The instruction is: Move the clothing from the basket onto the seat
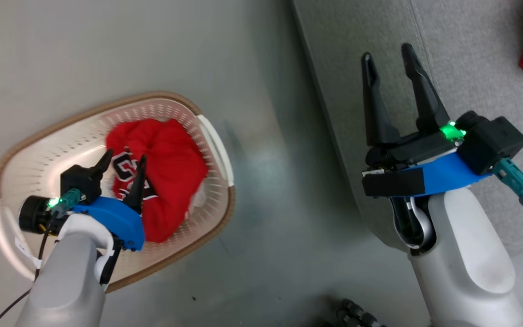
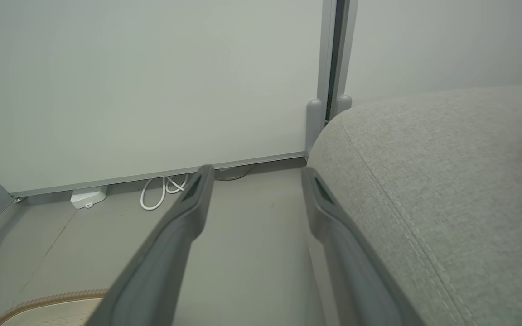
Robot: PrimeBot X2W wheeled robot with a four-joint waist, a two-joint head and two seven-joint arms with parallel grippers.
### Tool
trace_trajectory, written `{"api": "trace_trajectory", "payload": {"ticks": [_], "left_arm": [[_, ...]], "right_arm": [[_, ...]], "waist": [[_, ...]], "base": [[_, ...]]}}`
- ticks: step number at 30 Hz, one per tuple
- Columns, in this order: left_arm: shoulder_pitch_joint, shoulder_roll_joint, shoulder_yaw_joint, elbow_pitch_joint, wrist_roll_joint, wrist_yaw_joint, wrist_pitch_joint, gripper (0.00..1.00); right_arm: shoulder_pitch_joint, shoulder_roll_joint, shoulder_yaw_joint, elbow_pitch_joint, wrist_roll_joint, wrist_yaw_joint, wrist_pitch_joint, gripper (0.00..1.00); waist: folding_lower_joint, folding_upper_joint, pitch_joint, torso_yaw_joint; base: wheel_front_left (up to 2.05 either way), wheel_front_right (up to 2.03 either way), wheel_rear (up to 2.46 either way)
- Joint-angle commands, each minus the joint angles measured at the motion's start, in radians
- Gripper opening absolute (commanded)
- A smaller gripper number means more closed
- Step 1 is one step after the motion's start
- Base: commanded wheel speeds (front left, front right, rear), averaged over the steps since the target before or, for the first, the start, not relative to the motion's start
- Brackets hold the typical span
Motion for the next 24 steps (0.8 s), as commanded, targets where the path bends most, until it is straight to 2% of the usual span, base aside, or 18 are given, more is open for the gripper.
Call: {"api": "trace_trajectory", "payload": {"ticks": [1, 10, 17, 21, 22, 24], "left_arm": [[-0.015, 0.017, 0.005, 0.016, -0.005, -0.003, 0.004, 1.00], [-0.093, 0.051, 0.009, 0.152, -0.015, 0.007, 0.036, 1.00], [-0.152, 0.033, 0.018, 0.230, -0.040, 0.029, 0.088, 1.00], [-0.175, 0.017, 0.015, 0.273, -0.061, 0.020, 0.122, 1.00], [-0.178, 0.017, 0.012, 0.283, -0.062, 0.018, 0.131, 0.71], [-0.188, 0.017, 0.007, 0.296, -0.067, 0.012, 0.138, 0.00]], "right_arm": [[-0.025, 0.004, 0.010, -0.008, 0.014, 0.000, -0.005, 1.00], [-0.056, 0.003, 0.078, -0.081, 0.086, 0.000, -0.004, 1.00], [-0.043, 0.003, 0.076, -0.095, 0.093, 0.000, -0.004, 1.00], [-0.035, 0.003, 0.078, -0.100, 0.100, 0.000, -0.004, 1.00], [-0.034, 0.003, 0.078, -0.100, 0.101, 0.000, -0.004, 1.00], [-0.033, 0.003, 0.079, -0.097, 0.102, 0.000, -0.004, 1.00]], "waist": [[-0.0003, 0.0000, 0.069, -0.067], [-0.0003, 0.0000, 0.173, -0.129], [-0.0003, 0.0000, 0.206, -0.119], [-0.0003, 0.0000, 0.207, -0.118], [-0.0003, 0.0000, 0.207, -0.118], [-0.0003, 0.0000, 0.205, -0.118]], "base": [[0.00, 0.00, 0.00], [0.00, 0.00, 0.00], [0.00, 0.00, 0.00], [0.00, 0.00, 0.00], [0.00, 0.00, 0.00], [0.00, 0.00, 0.00]]}}
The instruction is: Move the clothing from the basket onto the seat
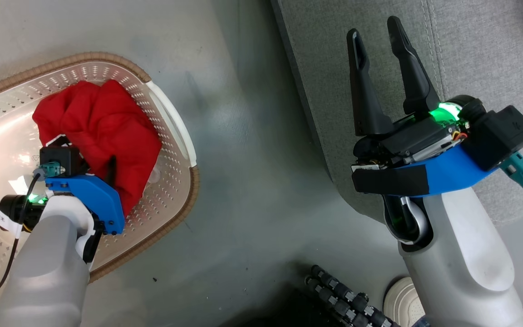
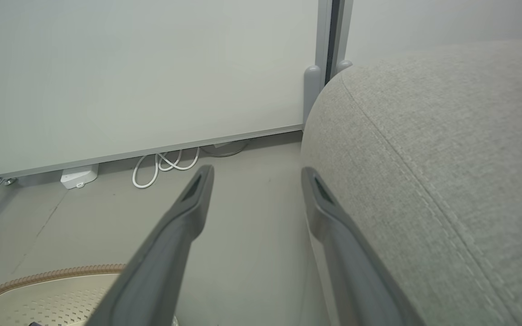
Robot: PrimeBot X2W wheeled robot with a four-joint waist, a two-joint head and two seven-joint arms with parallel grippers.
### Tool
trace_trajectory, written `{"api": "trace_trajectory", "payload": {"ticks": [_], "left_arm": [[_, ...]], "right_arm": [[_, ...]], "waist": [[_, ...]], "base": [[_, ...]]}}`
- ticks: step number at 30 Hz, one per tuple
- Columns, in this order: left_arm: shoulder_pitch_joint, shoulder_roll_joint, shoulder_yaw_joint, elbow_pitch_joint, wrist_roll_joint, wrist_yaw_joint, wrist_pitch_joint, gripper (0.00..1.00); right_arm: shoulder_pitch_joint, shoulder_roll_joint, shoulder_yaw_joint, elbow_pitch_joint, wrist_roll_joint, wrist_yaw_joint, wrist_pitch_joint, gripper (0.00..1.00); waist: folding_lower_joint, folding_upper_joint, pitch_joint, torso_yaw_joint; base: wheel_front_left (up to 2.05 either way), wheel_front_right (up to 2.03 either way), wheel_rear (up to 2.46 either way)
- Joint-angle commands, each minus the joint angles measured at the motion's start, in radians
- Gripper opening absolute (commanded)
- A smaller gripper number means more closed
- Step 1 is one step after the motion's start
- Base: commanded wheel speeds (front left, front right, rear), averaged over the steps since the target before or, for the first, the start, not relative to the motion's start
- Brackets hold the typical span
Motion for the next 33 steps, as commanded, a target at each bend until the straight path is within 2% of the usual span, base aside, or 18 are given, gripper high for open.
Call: {"api": "trace_trajectory", "payload": {"ticks": [1, 10, 19, 24, 25, 28, 33], "left_arm": [[-0.017, 0.004, -0.004, 0.011, -0.007, -0.006, 0.000, 0.00], [-0.030, 0.002, -0.033, 0.043, -0.026, -0.017, -0.013, 0.00], [-0.010, -0.033, -0.075, 0.074, -0.036, -0.021, -0.044, 0.00], [0.017, -0.095, -0.148, 0.084, -0.053, -0.022, -0.070, 0.00], [0.017, -0.095, -0.148, 0.084, -0.053, -0.022, -0.070, 0.00], [0.046, -0.127, -0.224, 0.063, -0.097, -0.022, -0.085, 0.00], [0.067, -0.139, -0.320, 0.018, -0.151, -0.022, -0.099, 0.00]], "right_arm": [[0.006, 0.002, 0.002, 0.000, 0.006, 0.000, 0.000, 1.00], [-0.005, 0.002, 0.009, 0.014, -0.005, 0.000, 0.000, 1.00], [0.005, 0.002, 0.009, 0.054, -0.045, 0.000, 0.000, 1.00], [0.038, 0.001, -0.007, 0.109, -0.105, 0.000, 0.000, 1.00], [0.038, 0.001, -0.007, 0.109, -0.105, 0.000, 0.000, 1.00], [0.069, 0.001, -0.016, 0.158, -0.146, 0.000, 0.000, 1.00], [0.110, 0.001, -0.025, 0.203, -0.175, 0.000, 0.000, 1.00]], "waist": [[-0.0001, 0.0000, -0.003, 0.000], [-0.0001, 0.0000, -0.018, -0.001], [-0.0001, 0.0000, -0.094, 0.040], [-0.0001, 0.0000, -0.227, 0.109], [-0.0001, 0.0000, -0.227, 0.109], [-0.0001, 0.0000, -0.340, 0.160], [-0.0001, 0.0000, -0.459, 0.211]], "base": [[0.00, 0.00, 0.00], [0.00, 0.00, 0.00], [0.00, 0.00, 0.00], [0.00, 0.00, 0.00], [0.00, 0.00, 0.00], [0.00, 0.00, 0.00], [0.00, 0.00, 0.00]]}}
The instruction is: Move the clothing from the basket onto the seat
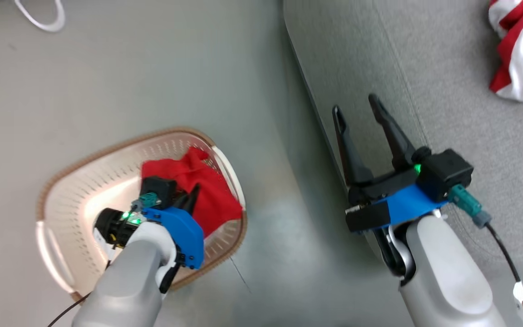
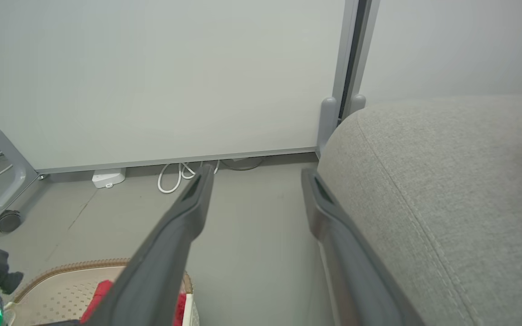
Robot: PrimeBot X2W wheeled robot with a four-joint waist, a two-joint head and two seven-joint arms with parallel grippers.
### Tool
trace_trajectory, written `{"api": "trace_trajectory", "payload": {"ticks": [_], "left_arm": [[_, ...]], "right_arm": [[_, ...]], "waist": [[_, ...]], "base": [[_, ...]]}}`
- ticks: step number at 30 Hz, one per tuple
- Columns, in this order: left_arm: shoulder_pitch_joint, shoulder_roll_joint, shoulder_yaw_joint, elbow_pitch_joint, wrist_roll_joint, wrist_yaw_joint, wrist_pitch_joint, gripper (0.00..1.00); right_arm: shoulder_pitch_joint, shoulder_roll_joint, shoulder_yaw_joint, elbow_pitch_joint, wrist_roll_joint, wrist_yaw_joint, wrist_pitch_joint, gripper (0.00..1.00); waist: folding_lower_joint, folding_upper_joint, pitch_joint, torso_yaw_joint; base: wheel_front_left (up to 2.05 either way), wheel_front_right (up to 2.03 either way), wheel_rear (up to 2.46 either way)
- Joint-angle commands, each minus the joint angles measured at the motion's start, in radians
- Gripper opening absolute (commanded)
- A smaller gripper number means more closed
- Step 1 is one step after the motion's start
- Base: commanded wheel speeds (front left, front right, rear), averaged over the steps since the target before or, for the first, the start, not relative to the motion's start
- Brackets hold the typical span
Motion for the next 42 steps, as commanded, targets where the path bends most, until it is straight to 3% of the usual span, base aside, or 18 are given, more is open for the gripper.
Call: {"api": "trace_trajectory", "payload": {"ticks": [1, 9, 16, 30, 42], "left_arm": [[0.020, 0.001, -0.010, -0.005, -0.007, -0.004, -0.005, 0.00], [0.032, -0.001, -0.223, -0.158, -0.183, -0.004, -0.001, 0.00], [-0.036, -0.001, -0.353, -0.235, -0.268, -0.004, -0.011, 0.00], [-0.166, -0.001, -0.492, -0.327, -0.439, -0.004, 0.028, 0.00], [-0.237, -0.001, -0.546, -0.319, -0.508, 0.001, 0.005, 0.00]], "right_arm": [[0.018, -0.001, -0.004, 0.007, -0.004, 0.000, 0.000, 1.00], [0.106, -0.002, -0.014, 0.054, -0.039, 0.000, 0.036, 1.00], [0.184, -0.002, -0.034, 0.035, -0.053, 0.000, 0.078, 1.00], [0.262, -0.002, -0.009, 0.004, -0.057, 0.000, 0.131, 1.00], [0.291, -0.002, 0.000, -0.019, -0.054, 0.000, 0.149, 1.00]], "waist": [[0.0002, 0.0000, -0.121, 0.078], [0.0002, 0.0000, -0.335, 0.149], [0.0002, 0.0000, -0.447, 0.188], [0.0002, 0.0000, -0.564, 0.209], [0.0002, 0.0000, -0.582, 0.211]], "base": [[0.00, 0.00, 0.00], [0.00, 0.00, 0.00], [0.00, 0.00, 0.00], [0.00, 0.00, 0.00], [0.00, 0.00, 0.00]]}}
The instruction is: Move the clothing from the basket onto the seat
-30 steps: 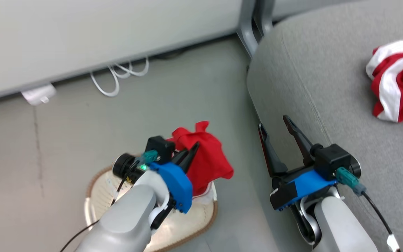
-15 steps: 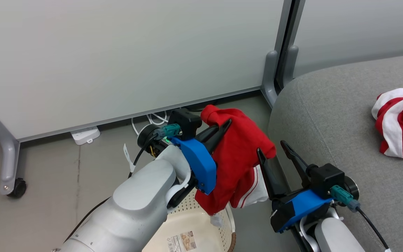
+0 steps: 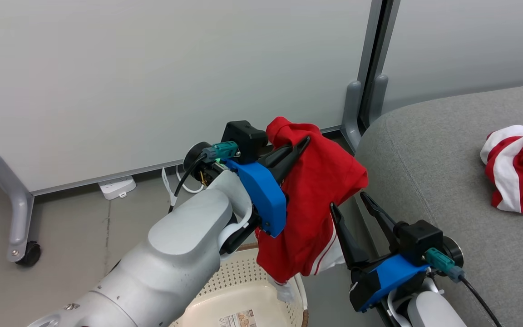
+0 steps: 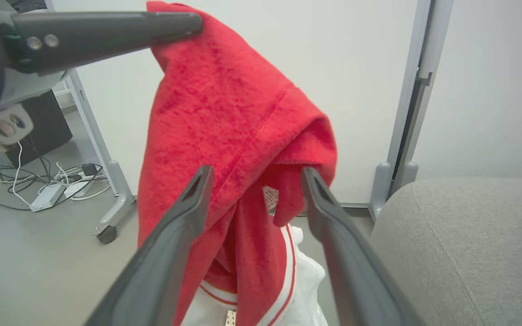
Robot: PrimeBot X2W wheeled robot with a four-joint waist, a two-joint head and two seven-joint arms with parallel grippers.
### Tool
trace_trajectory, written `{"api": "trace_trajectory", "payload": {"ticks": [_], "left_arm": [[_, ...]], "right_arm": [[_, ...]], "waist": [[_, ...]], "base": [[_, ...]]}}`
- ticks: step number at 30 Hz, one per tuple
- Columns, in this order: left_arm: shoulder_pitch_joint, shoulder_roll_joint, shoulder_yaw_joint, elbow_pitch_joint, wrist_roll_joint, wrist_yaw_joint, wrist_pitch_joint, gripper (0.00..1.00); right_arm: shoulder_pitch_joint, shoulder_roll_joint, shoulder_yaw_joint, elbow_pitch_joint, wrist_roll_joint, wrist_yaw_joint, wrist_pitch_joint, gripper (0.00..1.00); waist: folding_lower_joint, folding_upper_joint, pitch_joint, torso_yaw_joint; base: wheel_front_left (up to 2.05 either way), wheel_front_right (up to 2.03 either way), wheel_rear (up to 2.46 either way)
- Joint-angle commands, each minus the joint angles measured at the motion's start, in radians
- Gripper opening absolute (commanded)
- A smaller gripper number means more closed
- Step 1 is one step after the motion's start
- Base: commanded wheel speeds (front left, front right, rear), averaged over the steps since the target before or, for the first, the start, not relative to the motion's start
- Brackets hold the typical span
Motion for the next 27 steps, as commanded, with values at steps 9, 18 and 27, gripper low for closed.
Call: {"api": "trace_trajectory", "payload": {"ticks": [9, 18, 27], "left_arm": [[-0.018, 0.002, -0.045, 0.006, -0.048, 0.005, -0.020, 0.00], [-0.029, 0.002, -0.085, 0.002, -0.085, 0.006, -0.030, 0.00], [-0.037, 0.002, -0.115, -0.011, -0.124, 0.005, -0.039, 0.00]], "right_arm": [[0.016, -0.002, 0.000, -0.003, -0.004, 0.000, 0.008, 1.00], [-0.040, -0.002, 0.027, 0.064, 0.024, 0.000, 0.009, 1.00], [-0.171, -0.002, 0.127, 0.199, 0.052, 0.000, -0.018, 1.00]], "waist": [[0.0000, -0.0001, 0.004, -0.001], [0.0000, -0.0001, 0.009, 0.002], [0.0000, -0.0001, 0.010, 0.007]], "base": [[0.00, 0.00, 0.00], [0.00, 0.00, 0.00], [0.00, 0.00, 0.00]]}}
